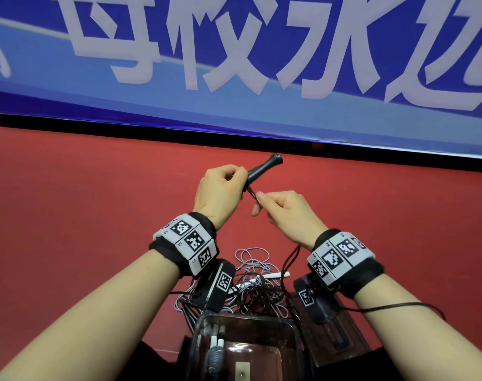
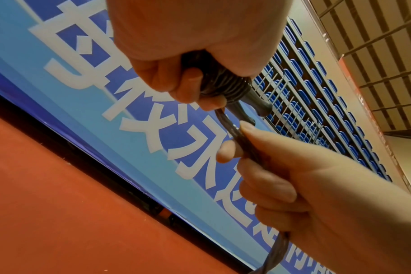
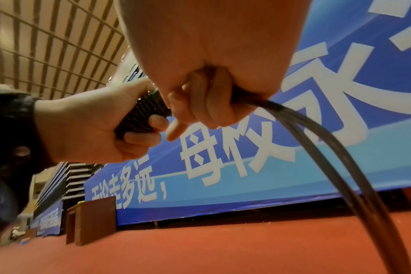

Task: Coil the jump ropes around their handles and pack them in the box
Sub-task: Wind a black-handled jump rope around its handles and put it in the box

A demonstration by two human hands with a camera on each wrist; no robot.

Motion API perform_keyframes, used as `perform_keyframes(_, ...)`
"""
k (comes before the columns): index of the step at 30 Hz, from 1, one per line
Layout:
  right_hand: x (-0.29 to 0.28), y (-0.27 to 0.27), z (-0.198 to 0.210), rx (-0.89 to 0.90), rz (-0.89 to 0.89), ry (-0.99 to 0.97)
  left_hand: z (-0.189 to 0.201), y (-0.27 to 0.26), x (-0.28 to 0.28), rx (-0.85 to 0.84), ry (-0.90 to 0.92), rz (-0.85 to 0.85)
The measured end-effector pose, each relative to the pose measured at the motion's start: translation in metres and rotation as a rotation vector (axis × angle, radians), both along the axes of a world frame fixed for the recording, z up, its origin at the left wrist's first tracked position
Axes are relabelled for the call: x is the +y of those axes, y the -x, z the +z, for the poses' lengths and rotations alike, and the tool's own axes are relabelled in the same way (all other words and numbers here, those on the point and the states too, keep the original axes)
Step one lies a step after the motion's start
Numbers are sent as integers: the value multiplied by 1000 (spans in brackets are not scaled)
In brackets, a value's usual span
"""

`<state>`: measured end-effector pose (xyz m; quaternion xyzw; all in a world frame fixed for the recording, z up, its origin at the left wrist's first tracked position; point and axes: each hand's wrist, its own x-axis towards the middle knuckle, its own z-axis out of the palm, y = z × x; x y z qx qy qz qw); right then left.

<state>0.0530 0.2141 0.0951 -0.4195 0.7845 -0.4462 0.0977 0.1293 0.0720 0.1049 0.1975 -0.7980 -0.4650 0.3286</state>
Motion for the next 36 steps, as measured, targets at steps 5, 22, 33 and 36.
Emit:
perform_keyframes(5,0,-8,11,154,-12,51,-3,0,-5,-44,-12,55)
perform_keyframes(22,4,-12,19,272,30,76,-17,-7,-38,-408,391,360)
perform_keyframes(33,9,-16,28,229,66,92,-14,-8,-16,-498,519,173)
perform_keyframes(36,12,-9,31,254,36,125,-10,-11,-8,-485,637,151)
